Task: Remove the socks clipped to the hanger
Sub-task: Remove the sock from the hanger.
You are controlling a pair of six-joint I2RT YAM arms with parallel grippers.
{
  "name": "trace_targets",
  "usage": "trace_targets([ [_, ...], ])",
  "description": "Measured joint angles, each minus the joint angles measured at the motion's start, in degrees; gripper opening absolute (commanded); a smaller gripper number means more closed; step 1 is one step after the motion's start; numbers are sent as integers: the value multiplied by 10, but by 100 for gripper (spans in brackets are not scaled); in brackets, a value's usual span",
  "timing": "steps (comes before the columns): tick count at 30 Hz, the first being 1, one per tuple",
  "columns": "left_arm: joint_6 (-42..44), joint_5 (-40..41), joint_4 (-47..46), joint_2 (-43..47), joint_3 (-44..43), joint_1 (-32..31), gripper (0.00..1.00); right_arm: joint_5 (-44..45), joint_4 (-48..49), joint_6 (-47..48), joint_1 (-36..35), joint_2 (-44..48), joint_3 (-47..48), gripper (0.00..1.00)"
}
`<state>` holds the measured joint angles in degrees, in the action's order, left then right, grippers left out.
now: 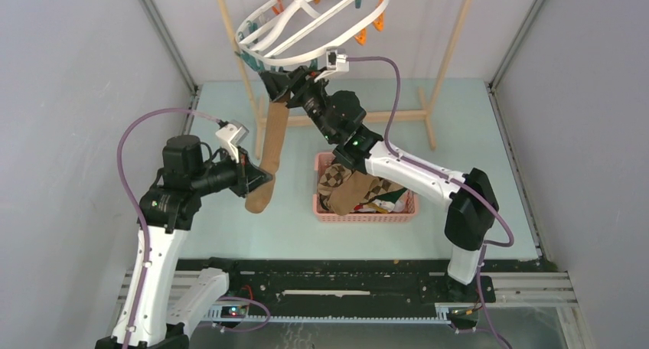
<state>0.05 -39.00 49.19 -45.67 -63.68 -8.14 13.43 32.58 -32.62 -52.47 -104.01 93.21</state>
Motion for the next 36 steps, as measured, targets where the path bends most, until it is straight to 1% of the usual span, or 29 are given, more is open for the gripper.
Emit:
trace_targets([
  [3, 0, 5, -3, 2, 2, -1, 0, 2, -11, 3, 4, -11, 26, 67],
  [6, 4, 11, -3, 6, 2, -2, 0, 2, -17, 3, 8, -19, 39, 60],
  [11, 5, 14, -2, 8, 2, -2, 0, -4, -28, 0, 16, -23, 41, 43],
  [14, 5, 14, -2, 8, 2, -3, 0, -9, -33, -4, 20, -23, 41, 29],
  [16, 5, 14, -2, 8, 3, -3, 0, -15, -33, -9, 23, -23, 41, 23],
  [19, 6, 14, -2, 9, 9, -4, 0, -21, -32, -13, 25, -23, 41, 19],
  [23, 10, 18, -3, 9, 21, -4, 0, -32, -31, -16, 27, -23, 41, 19],
  [24, 11, 19, -2, 9, 25, -4, 0, -34, -31, -18, 28, -23, 41, 22],
  [25, 13, 20, -2, 9, 28, -4, 0, -37, -30, -20, 29, -23, 41, 29],
  [27, 15, 22, -2, 9, 30, -4, 0, -43, -29, -26, 31, -23, 40, 50],
  [31, 17, 24, -2, 10, 31, -4, 0, -57, -30, -44, 33, -12, 15, 79],
  [33, 21, 24, -2, 12, 31, -4, 0, -66, -32, -49, 33, 1, -12, 97],
  [34, 22, 24, -2, 12, 31, -4, 0, -70, -32, -52, 33, 6, -24, 99],
  [36, 30, 23, -2, 15, 31, -4, 0, -83, -32, -54, 31, 24, -57, 100],
])
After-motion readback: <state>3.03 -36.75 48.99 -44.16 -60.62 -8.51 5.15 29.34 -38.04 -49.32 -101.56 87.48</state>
